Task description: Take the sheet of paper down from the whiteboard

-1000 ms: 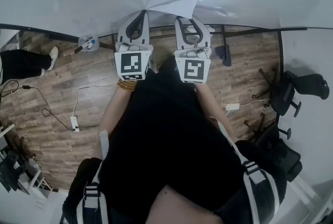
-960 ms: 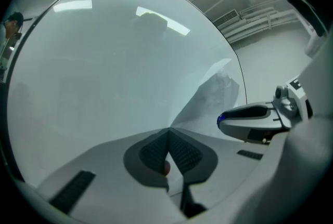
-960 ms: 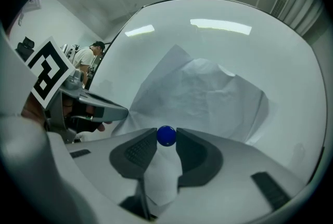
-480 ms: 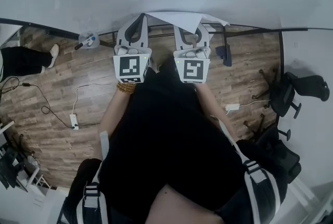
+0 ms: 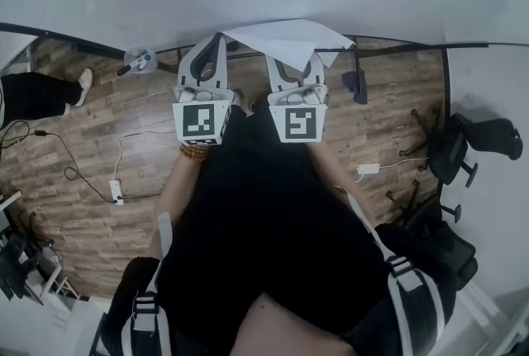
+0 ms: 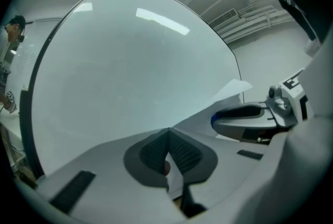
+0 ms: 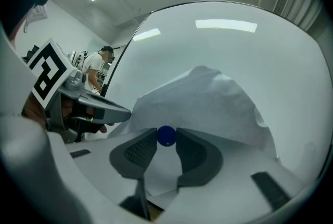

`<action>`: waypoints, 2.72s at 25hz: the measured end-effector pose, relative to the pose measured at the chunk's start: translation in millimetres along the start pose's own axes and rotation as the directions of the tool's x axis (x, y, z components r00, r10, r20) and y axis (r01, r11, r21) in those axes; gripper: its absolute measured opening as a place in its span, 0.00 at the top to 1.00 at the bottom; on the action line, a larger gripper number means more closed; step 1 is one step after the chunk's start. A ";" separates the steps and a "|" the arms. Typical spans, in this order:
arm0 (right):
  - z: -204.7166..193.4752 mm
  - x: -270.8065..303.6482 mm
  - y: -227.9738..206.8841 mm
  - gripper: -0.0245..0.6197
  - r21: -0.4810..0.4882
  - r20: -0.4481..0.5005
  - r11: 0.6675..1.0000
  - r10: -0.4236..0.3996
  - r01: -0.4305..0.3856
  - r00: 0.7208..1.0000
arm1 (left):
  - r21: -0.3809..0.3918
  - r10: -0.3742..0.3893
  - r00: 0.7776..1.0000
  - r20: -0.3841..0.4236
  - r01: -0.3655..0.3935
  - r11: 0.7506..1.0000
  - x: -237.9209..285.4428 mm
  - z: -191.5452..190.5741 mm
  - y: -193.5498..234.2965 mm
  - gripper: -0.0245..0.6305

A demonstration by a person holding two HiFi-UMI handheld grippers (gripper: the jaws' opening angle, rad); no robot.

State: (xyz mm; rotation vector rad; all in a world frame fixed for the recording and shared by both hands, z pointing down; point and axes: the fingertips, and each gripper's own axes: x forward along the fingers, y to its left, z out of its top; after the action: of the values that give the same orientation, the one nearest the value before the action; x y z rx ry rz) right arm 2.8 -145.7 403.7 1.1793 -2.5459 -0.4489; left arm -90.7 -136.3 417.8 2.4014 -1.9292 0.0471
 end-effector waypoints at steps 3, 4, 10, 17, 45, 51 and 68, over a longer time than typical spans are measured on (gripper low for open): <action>4.5 -1.6 12.5 0.79 0.001 0.004 1.000 0.013 -0.013 1.000 | -0.003 0.012 1.000 0.006 -0.012 1.000 -6.8 0.5 10.3 0.95; 5.8 -1.5 15.9 0.79 -0.009 0.004 1.000 0.017 -0.017 1.000 | -0.004 0.016 1.000 0.007 -0.016 1.000 -8.4 0.2 14.0 0.95; 8.3 -15.9 20.3 0.79 -0.018 -0.009 0.999 0.040 -0.040 0.999 | -0.001 0.027 0.999 0.027 -0.027 1.000 -16.2 9.0 14.3 0.95; 17.8 -44.3 26.3 0.79 0.195 0.046 0.980 0.026 -0.035 0.999 | -0.016 0.059 0.997 0.054 -0.058 0.998 -23.9 15.6 29.0 0.95; 74.6 -45.6 18.9 0.79 0.231 0.264 0.960 0.094 -0.158 0.960 | 0.059 0.224 0.968 0.114 -0.232 0.971 -68.0 32.5 82.3 0.95; 69.1 -12.1 13.1 0.79 0.291 0.228 0.950 0.044 -0.111 0.973 | 0.070 0.190 0.975 0.118 -0.199 0.977 -58.0 38.3 61.7 0.95; 56.2 2.6 9.9 0.79 0.304 0.180 0.948 0.037 -0.091 0.983 | 0.047 0.163 0.979 0.119 -0.170 0.984 -46.0 40.3 50.7 0.95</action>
State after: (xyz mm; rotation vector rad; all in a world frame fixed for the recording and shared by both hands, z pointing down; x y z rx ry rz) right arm -27.7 -132.9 357.1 1.2001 -2.8760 -0.1398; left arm -150.7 -105.0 376.2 2.3186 -2.2060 -0.0293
